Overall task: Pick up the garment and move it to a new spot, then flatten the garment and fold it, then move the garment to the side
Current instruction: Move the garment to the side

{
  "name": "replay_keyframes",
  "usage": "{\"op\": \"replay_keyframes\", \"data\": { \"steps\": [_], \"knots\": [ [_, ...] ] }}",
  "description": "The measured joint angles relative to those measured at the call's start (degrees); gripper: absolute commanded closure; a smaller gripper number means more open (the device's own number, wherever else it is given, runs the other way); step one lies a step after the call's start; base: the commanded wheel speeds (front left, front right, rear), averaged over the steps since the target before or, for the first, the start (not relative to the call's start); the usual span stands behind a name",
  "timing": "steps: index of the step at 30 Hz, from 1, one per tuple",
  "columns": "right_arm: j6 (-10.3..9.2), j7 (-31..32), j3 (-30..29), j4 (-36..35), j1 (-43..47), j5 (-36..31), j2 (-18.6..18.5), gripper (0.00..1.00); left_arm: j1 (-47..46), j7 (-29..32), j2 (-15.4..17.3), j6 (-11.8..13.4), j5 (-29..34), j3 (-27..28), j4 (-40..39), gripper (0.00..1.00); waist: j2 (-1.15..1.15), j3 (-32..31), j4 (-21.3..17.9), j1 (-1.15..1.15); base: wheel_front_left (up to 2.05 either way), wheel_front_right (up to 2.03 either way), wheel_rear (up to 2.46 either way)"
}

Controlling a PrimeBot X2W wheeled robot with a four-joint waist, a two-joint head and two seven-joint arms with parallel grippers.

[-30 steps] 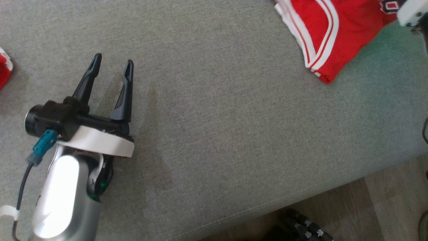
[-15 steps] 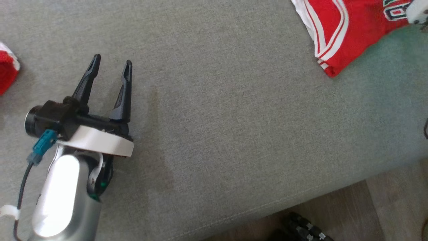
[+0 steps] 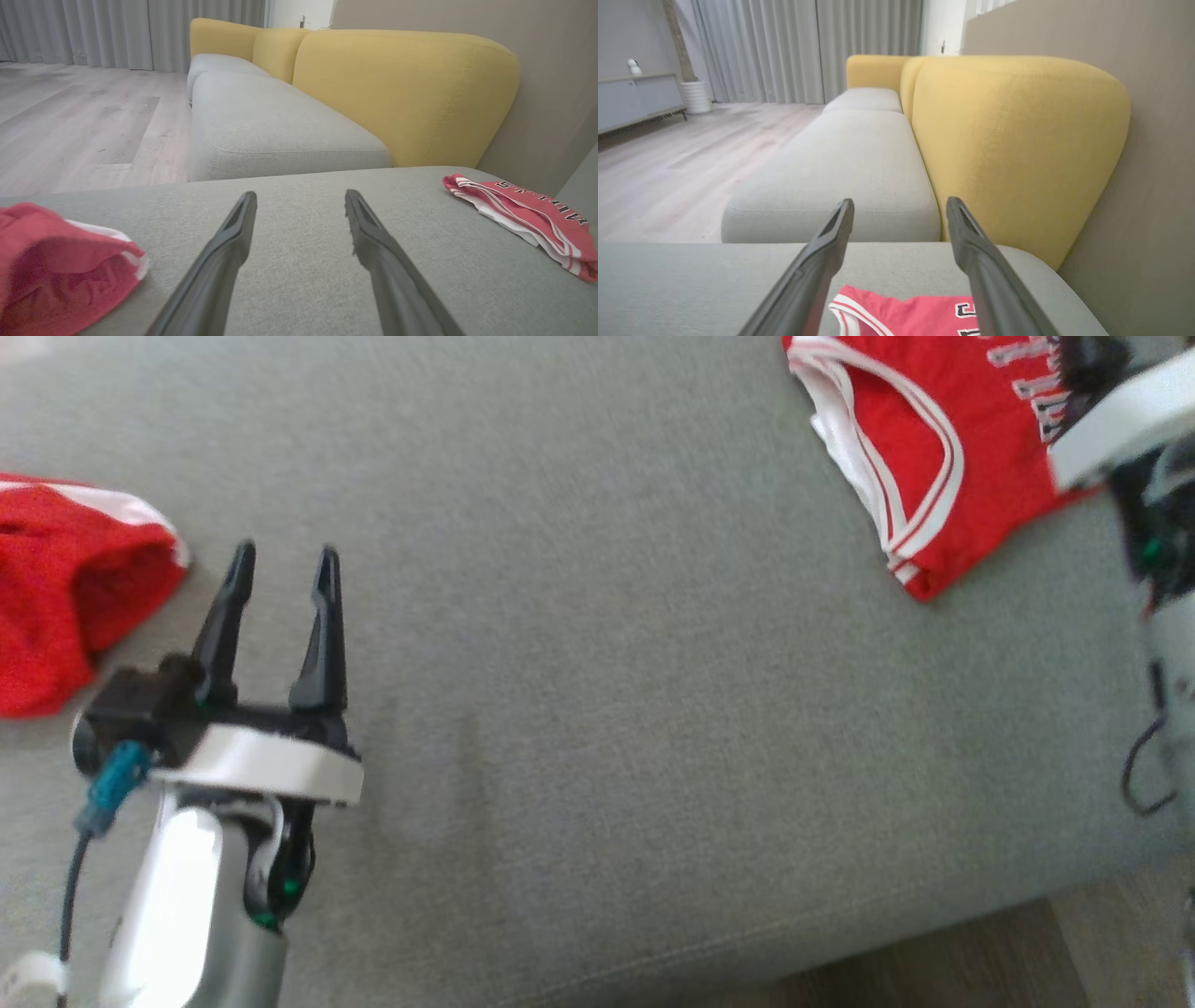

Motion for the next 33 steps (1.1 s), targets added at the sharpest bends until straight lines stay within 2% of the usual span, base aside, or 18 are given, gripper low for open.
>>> {"op": "replay_keyframes", "data": {
  "steps": [7,13,21,27,33],
  "knots": [
    [0.00,-1.92,-0.92,-10.88,13.27,-1.43,2.66,0.00,5.09,-0.05,-0.01,2.18,0.04,1.86,0.32,0.00,0.00,-6.94,3.19,0.00,0.00,0.00,0.00],
    [0.00,-3.99,-1.36,-15.24,24.62,-2.19,4.98,0.00,9.06,-0.07,-0.16,3.75,0.18,3.03,0.26,0.00,0.00,-11.79,6.49,0.00,0.00,0.00,0.00],
    [0.00,-9.20,-3.00,-15.16,33.32,-4.83,7.60,0.00,12.96,-0.15,-0.52,5.12,0.19,4.60,0.82,0.00,0.00,-16.37,10.01,0.00,0.00,0.00,0.00],
    [0.00,-12.43,-3.61,-12.60,38.71,-5.55,9.58,0.00,15.62,-0.23,-0.91,5.12,0.70,5.73,0.73,0.00,0.00,-18.45,11.60,0.00,0.00,0.00,0.00],
    [0.00,-13.94,-4.21,-9.67,39.84,-5.54,10.45,0.00,16.57,-0.23,-1.36,4.52,0.87,7.21,1.27,0.00,0.00,-18.98,11.88,0.00,0.00,0.00,0.00]
  ]
}}
